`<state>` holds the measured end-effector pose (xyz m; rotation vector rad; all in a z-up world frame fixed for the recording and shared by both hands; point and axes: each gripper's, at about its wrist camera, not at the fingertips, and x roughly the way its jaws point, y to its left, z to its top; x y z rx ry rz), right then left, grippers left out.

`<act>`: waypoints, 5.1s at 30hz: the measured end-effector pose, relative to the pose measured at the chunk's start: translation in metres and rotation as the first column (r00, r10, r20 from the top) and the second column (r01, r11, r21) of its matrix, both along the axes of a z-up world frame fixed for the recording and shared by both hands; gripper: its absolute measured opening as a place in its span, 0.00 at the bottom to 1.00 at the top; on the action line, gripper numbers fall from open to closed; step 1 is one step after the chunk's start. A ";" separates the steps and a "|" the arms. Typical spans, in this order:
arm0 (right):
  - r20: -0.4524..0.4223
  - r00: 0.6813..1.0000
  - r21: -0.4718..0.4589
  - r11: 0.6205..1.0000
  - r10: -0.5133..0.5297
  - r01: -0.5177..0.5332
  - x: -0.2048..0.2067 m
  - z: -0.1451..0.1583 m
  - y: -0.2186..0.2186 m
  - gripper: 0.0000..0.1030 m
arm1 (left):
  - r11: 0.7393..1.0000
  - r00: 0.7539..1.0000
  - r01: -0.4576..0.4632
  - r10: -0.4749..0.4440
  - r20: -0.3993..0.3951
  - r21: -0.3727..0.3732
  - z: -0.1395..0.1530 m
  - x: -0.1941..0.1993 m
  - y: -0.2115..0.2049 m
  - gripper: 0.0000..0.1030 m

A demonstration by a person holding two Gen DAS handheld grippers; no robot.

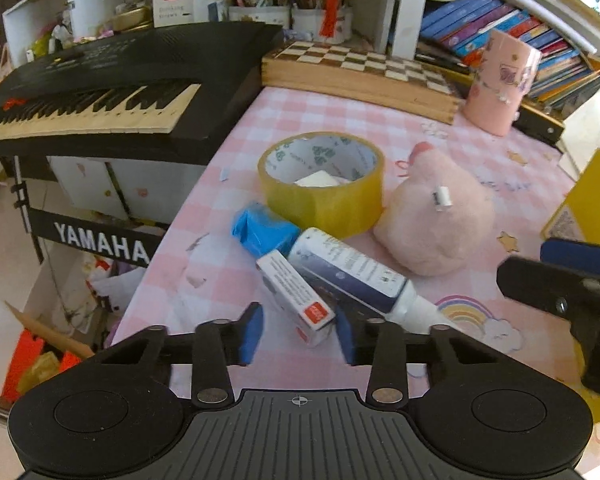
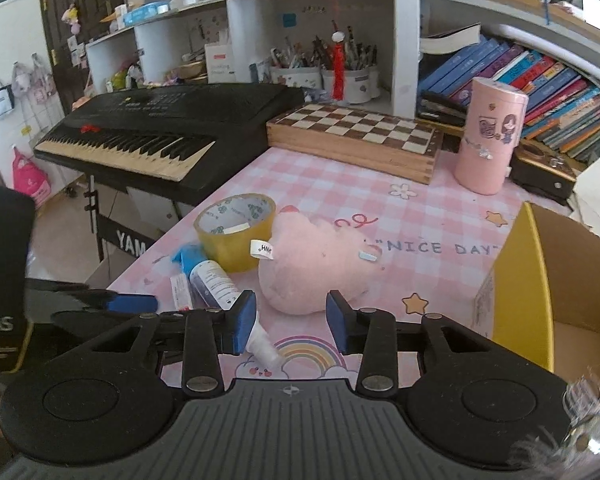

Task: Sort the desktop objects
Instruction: 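Lower the left tool onto the small white-red box and close it, then grasp the white glue bottle with the right tool while the left holds the white-red box, then carry the glue bottle and white-red box with both tools toward the yellow box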

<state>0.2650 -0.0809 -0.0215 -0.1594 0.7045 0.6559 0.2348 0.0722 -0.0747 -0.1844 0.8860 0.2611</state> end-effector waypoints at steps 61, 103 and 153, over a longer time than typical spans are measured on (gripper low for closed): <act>-0.140 0.977 -0.175 0.967 0.160 -0.184 0.020 -0.048 0.096 0.29 | 0.994 0.980 -0.031 0.050 0.192 -0.101 0.040 -0.087 0.055 0.12; -0.116 0.934 0.008 0.940 -0.338 0.341 -0.204 0.020 -0.025 0.29 | 0.897 0.879 0.427 -0.383 0.283 -0.114 0.080 -0.204 0.009 0.13; -0.154 0.758 0.003 0.767 -0.634 0.642 -0.245 0.016 -0.136 0.29 | 0.693 0.689 0.714 -0.672 0.272 -0.099 0.076 -0.178 -0.106 0.13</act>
